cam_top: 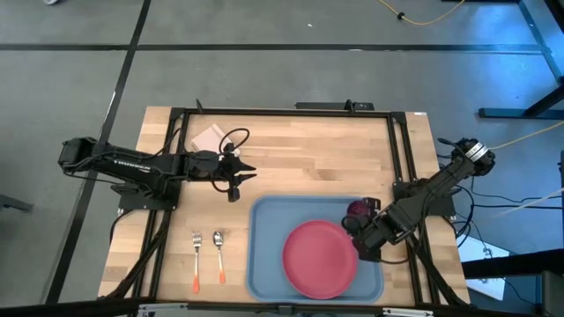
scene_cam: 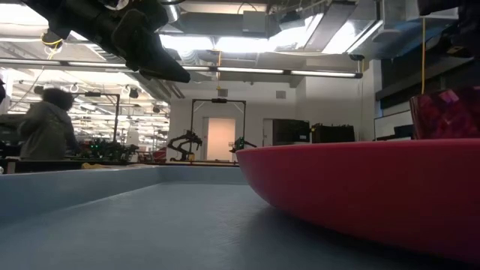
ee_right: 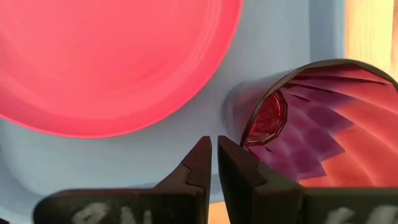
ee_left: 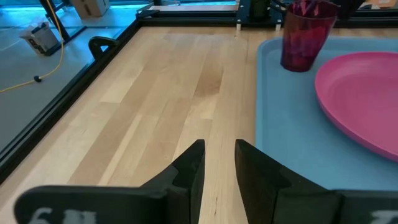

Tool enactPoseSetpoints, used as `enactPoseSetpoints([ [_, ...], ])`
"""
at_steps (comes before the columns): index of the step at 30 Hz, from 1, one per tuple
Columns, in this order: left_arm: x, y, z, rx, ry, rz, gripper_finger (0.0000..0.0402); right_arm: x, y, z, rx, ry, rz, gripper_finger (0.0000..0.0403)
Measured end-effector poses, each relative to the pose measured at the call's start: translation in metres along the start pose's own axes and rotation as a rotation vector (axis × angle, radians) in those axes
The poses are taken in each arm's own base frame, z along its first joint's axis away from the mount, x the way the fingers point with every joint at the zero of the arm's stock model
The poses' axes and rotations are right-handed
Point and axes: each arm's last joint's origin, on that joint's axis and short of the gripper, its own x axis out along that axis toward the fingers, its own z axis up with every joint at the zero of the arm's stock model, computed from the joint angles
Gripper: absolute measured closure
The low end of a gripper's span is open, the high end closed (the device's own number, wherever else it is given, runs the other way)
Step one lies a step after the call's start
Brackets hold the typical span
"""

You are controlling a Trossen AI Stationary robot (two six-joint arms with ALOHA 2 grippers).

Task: Pick and place plate/cup/fork/spoon on tray
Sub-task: Put the red cup on the serving tray to the top right of the plate, then put the orange spoon on the serving tray to left of the pink plate

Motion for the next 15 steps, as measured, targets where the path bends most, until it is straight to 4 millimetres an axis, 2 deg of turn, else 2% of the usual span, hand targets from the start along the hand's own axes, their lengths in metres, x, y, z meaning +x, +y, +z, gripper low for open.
enactPoseSetpoints([
  [8,0.000,0.000,0.000,0.000,0.000,0.000,0.0320,-0.001,-0.001,0.000,0.031,0.014,0.002,0.0370],
  [15,0.000,0.000,0.000,0.000,0.000,0.000,0.0320,-0.021,0.008,0.008,0.024,-0.031,0.064,0.0370],
])
